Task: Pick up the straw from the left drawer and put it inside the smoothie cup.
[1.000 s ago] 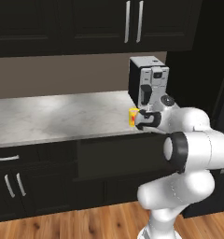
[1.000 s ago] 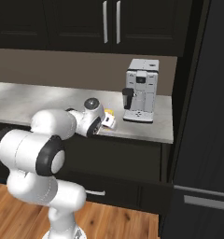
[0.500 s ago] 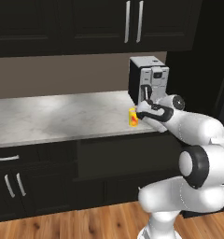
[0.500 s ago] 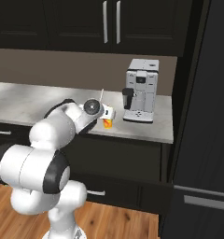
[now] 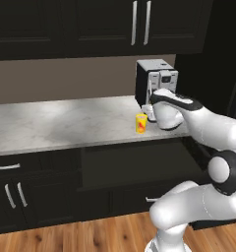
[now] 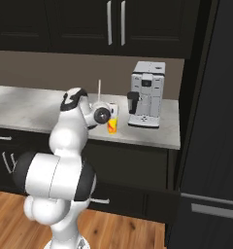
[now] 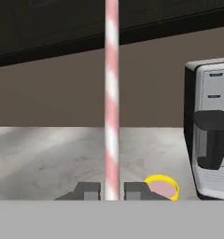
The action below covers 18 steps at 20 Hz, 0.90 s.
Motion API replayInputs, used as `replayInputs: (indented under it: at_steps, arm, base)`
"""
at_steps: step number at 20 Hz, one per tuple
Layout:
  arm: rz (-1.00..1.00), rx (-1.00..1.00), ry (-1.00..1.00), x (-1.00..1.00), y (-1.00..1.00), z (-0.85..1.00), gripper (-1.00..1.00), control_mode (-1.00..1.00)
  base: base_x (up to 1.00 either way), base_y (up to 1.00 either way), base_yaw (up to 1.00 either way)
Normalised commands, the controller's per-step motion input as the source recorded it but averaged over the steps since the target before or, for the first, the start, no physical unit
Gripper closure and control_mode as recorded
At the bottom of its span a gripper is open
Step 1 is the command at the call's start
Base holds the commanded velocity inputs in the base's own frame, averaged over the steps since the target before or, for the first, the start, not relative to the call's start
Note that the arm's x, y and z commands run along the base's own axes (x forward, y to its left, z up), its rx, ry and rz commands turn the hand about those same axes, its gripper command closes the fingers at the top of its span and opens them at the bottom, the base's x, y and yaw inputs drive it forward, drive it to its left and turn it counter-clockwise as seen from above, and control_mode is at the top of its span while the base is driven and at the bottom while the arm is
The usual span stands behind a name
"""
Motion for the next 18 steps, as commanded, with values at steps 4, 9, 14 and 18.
replayInputs:
  at_steps: [4,9,14,18]
  arm:
    - [0.03,0.00,-0.16,0.39,0.21,0.00,1.00,-1.00]
    - [-0.01,0.00,-0.06,0.46,0.10,-0.03,1.00,-1.00]
    - [-0.04,-0.01,0.00,0.41,0.00,-0.03,1.00,-1.00]
    - [0.00,0.00,0.00,0.24,-0.25,0.00,1.00,-1.00]
  base:
    - [0.00,0.00,0.00]
    - [0.00,0.00,0.00]
    - [0.00,0.00,0.00]
    - [0.00,0.00,0.00]
